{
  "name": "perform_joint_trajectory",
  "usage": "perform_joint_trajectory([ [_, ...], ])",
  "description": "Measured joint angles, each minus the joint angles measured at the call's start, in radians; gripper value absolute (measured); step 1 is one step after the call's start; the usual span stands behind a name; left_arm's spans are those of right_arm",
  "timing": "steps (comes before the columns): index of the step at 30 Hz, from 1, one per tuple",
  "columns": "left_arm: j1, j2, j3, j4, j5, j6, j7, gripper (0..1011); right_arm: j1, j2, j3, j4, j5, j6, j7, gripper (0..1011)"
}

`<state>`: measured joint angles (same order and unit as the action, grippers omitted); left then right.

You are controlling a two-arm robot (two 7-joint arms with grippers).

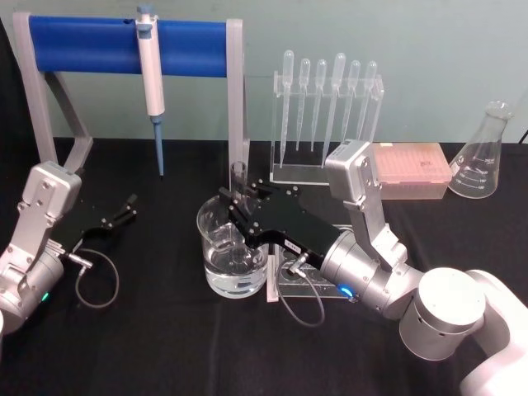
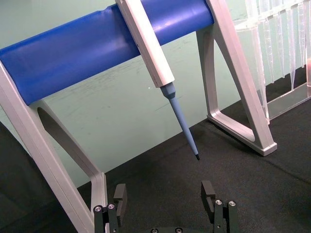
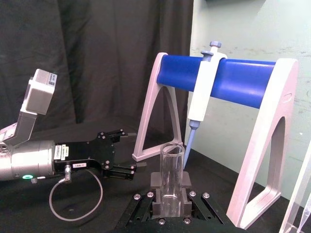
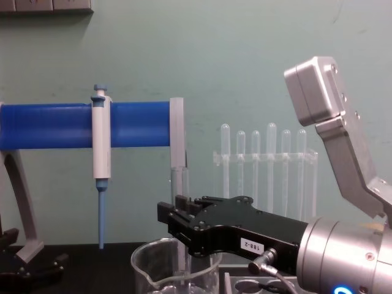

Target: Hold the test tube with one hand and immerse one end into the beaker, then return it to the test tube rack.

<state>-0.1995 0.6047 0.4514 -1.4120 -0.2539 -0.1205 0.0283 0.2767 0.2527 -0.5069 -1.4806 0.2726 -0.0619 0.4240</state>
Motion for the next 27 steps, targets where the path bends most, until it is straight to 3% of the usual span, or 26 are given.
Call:
perform_joint_trajectory([
  [5, 0.0, 0.0, 0.0, 0.0, 0.0, 0.0, 0.0, 1000, -0.002, 0.001, 0.001, -0.009, -0.001, 0.004, -0.001, 225],
  [12, 0.0, 0.0, 0.0, 0.0, 0.0, 0.0, 0.0, 1000, -0.016, 0.018, 0.016, -0.107, -0.002, 0.047, -0.013, 226],
  [18, 0.0, 0.0, 0.0, 0.0, 0.0, 0.0, 0.0, 1000, -0.036, 0.053, 0.052, -0.273, 0.023, 0.111, -0.031, 225],
  [22, 0.0, 0.0, 0.0, 0.0, 0.0, 0.0, 0.0, 1000, -0.059, 0.075, 0.083, -0.361, 0.05, 0.124, -0.043, 225],
  [27, 0.0, 0.0, 0.0, 0.0, 0.0, 0.0, 0.0, 1000, -0.105, 0.118, 0.121, -0.459, 0.053, 0.146, -0.078, 226],
])
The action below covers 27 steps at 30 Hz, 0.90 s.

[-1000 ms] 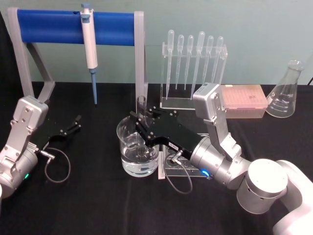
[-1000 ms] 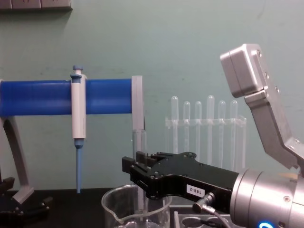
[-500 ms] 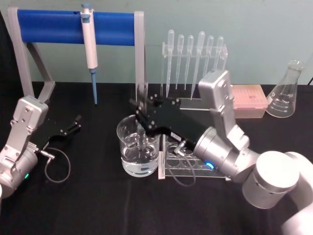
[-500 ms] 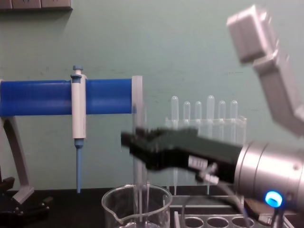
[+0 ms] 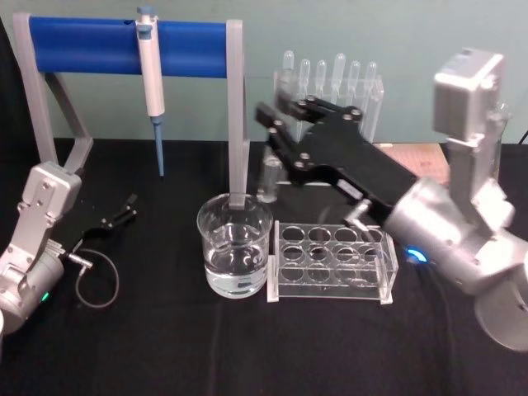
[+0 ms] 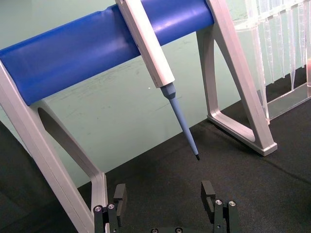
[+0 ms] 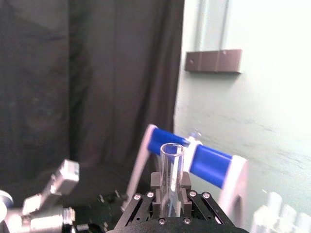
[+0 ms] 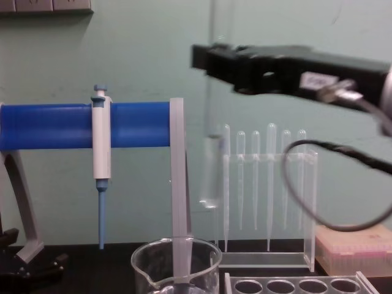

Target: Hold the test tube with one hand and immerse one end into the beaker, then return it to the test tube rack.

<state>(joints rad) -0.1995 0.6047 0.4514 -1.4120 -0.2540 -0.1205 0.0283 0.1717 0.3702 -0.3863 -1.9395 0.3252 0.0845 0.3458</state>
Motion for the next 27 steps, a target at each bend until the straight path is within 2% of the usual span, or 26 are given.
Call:
perform_joint_trajectory([
  [4, 0.0, 0.0, 0.0, 0.0, 0.0, 0.0, 0.0, 1000, -0.076, 0.047, 0.039, -0.063, -0.02, 0.027, -0.041, 225],
  [7, 0.0, 0.0, 0.0, 0.0, 0.0, 0.0, 0.0, 1000, -0.129, 0.067, 0.064, -0.076, -0.034, 0.028, -0.059, 226],
  [13, 0.0, 0.0, 0.0, 0.0, 0.0, 0.0, 0.0, 1000, -0.206, 0.076, 0.106, -0.056, -0.05, 0.006, -0.079, 225],
  [19, 0.0, 0.0, 0.0, 0.0, 0.0, 0.0, 0.0, 1000, -0.224, 0.061, 0.119, -0.015, -0.059, -0.015, -0.079, 225],
  [27, 0.0, 0.0, 0.0, 0.0, 0.0, 0.0, 0.0, 1000, -0.21, 0.036, 0.12, 0.037, -0.067, -0.056, -0.056, 226],
])
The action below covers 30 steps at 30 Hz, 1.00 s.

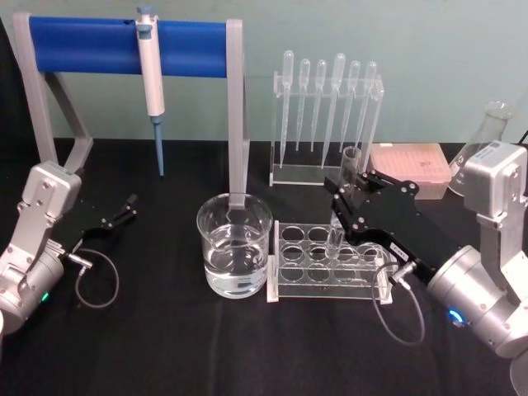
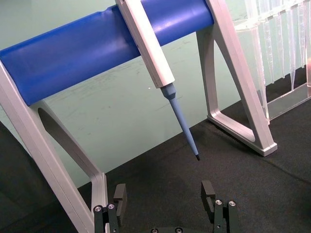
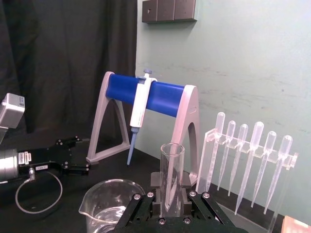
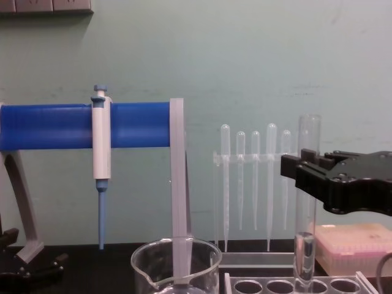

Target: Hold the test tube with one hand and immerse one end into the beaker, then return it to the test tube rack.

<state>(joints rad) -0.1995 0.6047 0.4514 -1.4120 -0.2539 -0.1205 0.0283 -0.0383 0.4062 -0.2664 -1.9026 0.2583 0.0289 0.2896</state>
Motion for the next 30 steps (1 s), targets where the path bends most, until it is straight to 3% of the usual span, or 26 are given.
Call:
perform_joint_trajectory([
  [13, 0.0, 0.0, 0.0, 0.0, 0.0, 0.0, 0.0, 1000, 0.055, -0.033, -0.01, 0.082, 0.011, -0.04, 0.038, 225],
  [30, 0.0, 0.0, 0.0, 0.0, 0.0, 0.0, 0.0, 1000, 0.112, -0.054, -0.047, 0.178, 0.012, -0.046, 0.057, 226],
])
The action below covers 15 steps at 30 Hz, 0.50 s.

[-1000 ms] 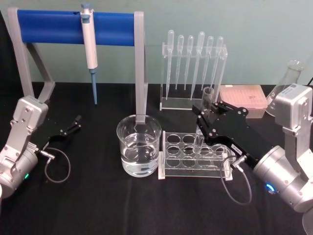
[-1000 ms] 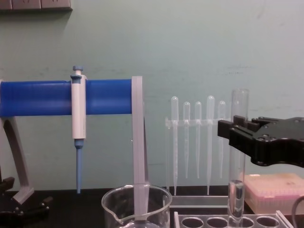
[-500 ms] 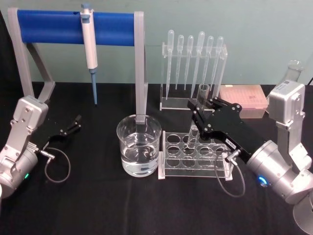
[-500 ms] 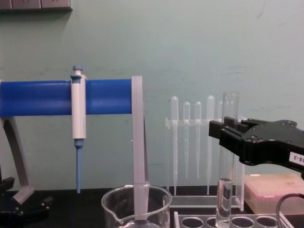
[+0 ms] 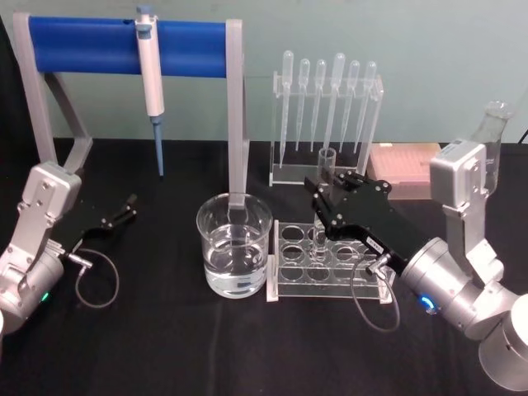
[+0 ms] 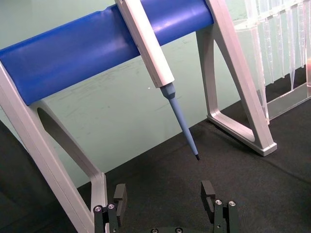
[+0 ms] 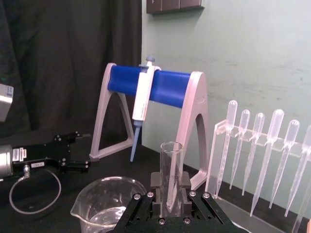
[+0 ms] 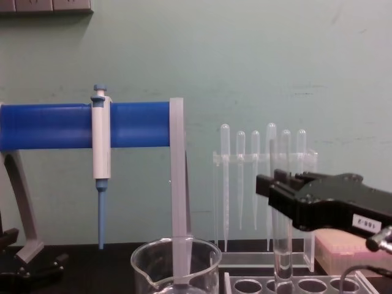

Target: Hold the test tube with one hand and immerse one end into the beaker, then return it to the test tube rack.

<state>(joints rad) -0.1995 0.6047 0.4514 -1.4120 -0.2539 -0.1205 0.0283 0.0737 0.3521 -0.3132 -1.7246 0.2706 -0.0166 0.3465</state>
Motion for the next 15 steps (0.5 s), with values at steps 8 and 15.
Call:
perform_joint_trajectory([
  [8, 0.0, 0.0, 0.0, 0.0, 0.0, 0.0, 0.0, 1000, 0.015, -0.009, -0.017, 0.044, -0.003, -0.002, 0.007, 225],
  [15, 0.0, 0.0, 0.0, 0.0, 0.0, 0.0, 0.0, 1000, 0.023, -0.013, -0.035, 0.076, -0.011, -0.004, 0.014, 225],
])
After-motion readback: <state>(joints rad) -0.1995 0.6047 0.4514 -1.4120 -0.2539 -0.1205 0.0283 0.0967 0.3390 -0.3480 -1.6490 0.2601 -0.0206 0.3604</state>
